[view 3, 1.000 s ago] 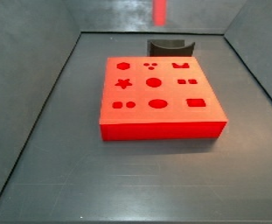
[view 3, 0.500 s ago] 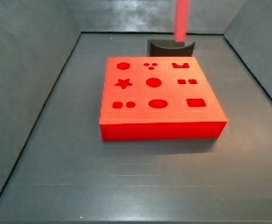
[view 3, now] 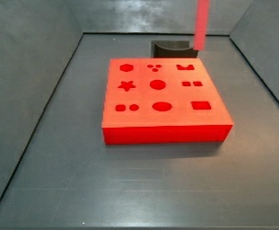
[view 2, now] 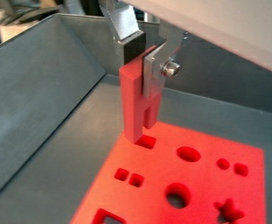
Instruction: Insert the double-square object.
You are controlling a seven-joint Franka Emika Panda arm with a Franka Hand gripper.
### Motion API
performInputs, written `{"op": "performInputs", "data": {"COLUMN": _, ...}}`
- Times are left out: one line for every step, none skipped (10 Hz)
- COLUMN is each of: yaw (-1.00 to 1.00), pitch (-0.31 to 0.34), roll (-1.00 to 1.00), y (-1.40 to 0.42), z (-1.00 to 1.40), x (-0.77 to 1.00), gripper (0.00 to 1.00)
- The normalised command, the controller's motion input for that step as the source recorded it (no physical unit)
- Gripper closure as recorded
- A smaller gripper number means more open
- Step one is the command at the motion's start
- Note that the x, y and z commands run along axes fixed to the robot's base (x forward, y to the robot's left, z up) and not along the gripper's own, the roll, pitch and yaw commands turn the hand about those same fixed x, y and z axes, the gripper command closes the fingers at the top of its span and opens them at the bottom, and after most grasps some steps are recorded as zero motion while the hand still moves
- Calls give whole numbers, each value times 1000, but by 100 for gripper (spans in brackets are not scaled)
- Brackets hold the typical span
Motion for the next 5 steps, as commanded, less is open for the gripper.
{"op": "performInputs", "data": {"yaw": -617, "pitch": 0, "roll": 169, "y": 0, "z": -149, "x": 451, "gripper": 100}}
{"op": "performInputs", "data": {"yaw": -634, "pitch": 0, "roll": 166, "y": 0, "z": -146, "x": 406, "gripper": 100}}
{"op": "performInputs", "data": {"yaw": -637, "pitch": 100, "roll": 159, "y": 0, "z": -100, "x": 246, "gripper": 100}}
{"op": "performInputs", "data": {"yaw": -614, "pitch": 201, "roll": 117, "y": 37, "z": -120, "x": 169, "gripper": 100}}
{"op": "performInputs", "data": {"yaw": -651, "pitch": 261, "roll": 97, "y": 111, "z": -183, "x": 69, "gripper": 100}}
